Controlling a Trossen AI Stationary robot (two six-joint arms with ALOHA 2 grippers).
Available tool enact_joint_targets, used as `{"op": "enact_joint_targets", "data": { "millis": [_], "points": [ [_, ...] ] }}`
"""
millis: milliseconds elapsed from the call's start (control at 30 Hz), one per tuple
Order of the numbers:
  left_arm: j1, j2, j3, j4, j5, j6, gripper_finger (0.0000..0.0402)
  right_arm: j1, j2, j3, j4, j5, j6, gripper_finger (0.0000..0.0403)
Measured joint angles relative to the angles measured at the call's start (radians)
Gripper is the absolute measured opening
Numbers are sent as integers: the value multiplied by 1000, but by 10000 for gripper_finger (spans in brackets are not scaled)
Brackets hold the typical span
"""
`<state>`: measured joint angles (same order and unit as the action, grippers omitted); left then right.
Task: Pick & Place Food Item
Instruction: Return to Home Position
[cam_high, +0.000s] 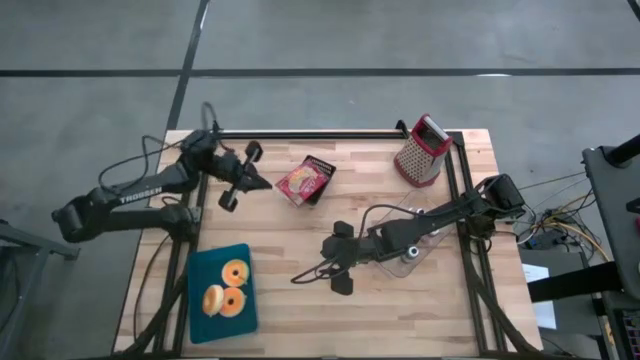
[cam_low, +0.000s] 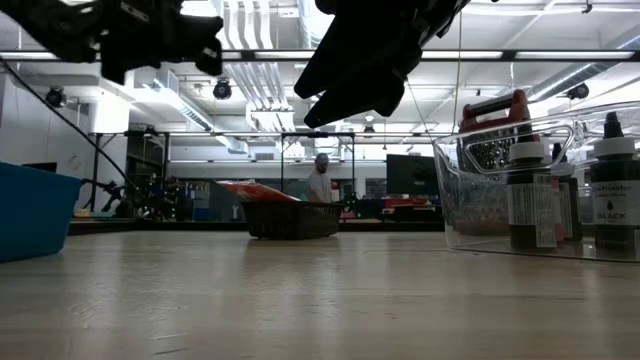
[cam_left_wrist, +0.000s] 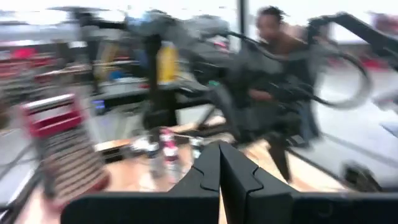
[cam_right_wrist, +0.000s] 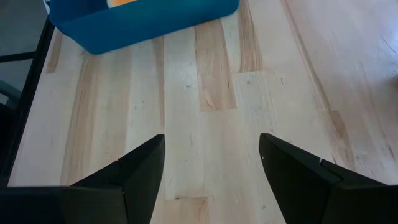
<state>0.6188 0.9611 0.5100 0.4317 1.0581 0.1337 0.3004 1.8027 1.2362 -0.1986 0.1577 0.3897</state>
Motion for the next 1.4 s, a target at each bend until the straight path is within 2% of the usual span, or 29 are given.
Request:
{"op": "enact_joint_targets", "data": {
  "millis": [100,267,367,500,600,733,800,967,1100,1267,1400],
  "points": [
    [-7,-91,-90,148,-129,-160,1,0,0,0,0,0,0,251],
    [-55,-260,-275,386,-239,-291,0,0,0,0,0,0,0,250],
    [-78,-345,-347,428,-312,-351,0,0,0,0,1,0,0,254],
    [-119,-411,-382,420,-323,-428,0,0,0,0,2,0,0,258],
    [-169,-447,-413,385,-333,-418,0,0,0,0,3,0,0,260],
    [-232,-500,-468,368,-484,-373,0,0,0,0,3,0,0,260],
    [-248,-528,-480,368,-510,-348,0,0,0,0,3,0,0,260],
    [-248,-629,-505,293,-498,-283,0,0,0,0,3,0,0,260],
    [-242,-742,-505,152,-455,-181,0,0,0,0,3,1,0,260],
    [-225,-944,-505,-71,-399,-76,0,0,0,0,3,1,0,260],
    [-216,-952,-500,-132,-394,-75,0,0,0,0,3,0,0,260]
  ]
}}
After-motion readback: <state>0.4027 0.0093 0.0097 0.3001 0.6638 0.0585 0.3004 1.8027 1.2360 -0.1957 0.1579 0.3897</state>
